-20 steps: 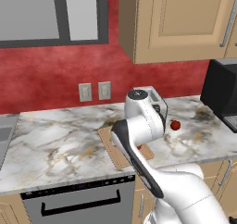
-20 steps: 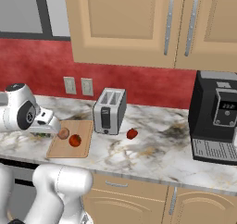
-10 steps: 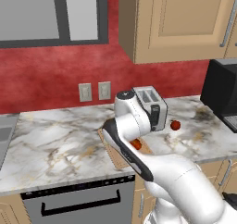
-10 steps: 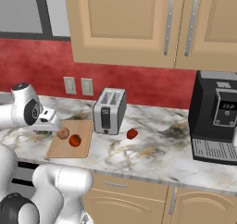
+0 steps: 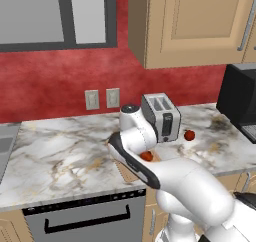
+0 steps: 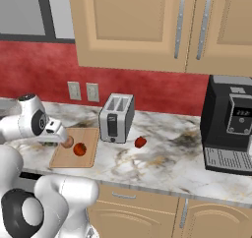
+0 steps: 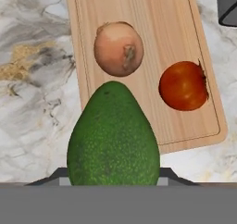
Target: Place the avocado, onion, tomato, and bell pepper on the cutting board.
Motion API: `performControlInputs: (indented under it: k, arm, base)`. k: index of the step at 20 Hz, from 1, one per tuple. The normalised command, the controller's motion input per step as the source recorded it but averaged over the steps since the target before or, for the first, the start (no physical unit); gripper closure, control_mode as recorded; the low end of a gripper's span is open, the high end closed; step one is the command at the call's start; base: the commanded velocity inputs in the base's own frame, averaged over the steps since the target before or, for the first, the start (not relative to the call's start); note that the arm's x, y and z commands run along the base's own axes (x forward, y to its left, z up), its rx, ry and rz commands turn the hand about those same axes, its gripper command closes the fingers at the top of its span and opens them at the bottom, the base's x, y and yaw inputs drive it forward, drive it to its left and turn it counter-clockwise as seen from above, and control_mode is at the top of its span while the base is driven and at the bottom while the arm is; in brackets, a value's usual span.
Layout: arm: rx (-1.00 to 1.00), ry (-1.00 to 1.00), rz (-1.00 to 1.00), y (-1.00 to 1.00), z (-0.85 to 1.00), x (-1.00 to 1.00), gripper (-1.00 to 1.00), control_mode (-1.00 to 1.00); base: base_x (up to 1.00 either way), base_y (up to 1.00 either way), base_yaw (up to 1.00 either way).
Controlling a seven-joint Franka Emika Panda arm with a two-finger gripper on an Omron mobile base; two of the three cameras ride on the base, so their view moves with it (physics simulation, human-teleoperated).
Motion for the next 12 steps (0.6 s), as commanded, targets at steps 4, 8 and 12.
performControlInputs:
  k: [4,8,12]
  arm:
    - [0.0,0.0,0.0,0.01,-0.33,0.0,1.0,-1.0]
    - [0.01,0.0,0.0,0.0,-0.37,0.0,1.0,-1.0]
    - [0.02,0.0,0.0,0.0,-0.32,0.0,1.0,-1.0]
  base:
    - [0.0,0.0,0.0]
    - [0.0,0.0,0.0]
    - [0.0,0.0,0.0]
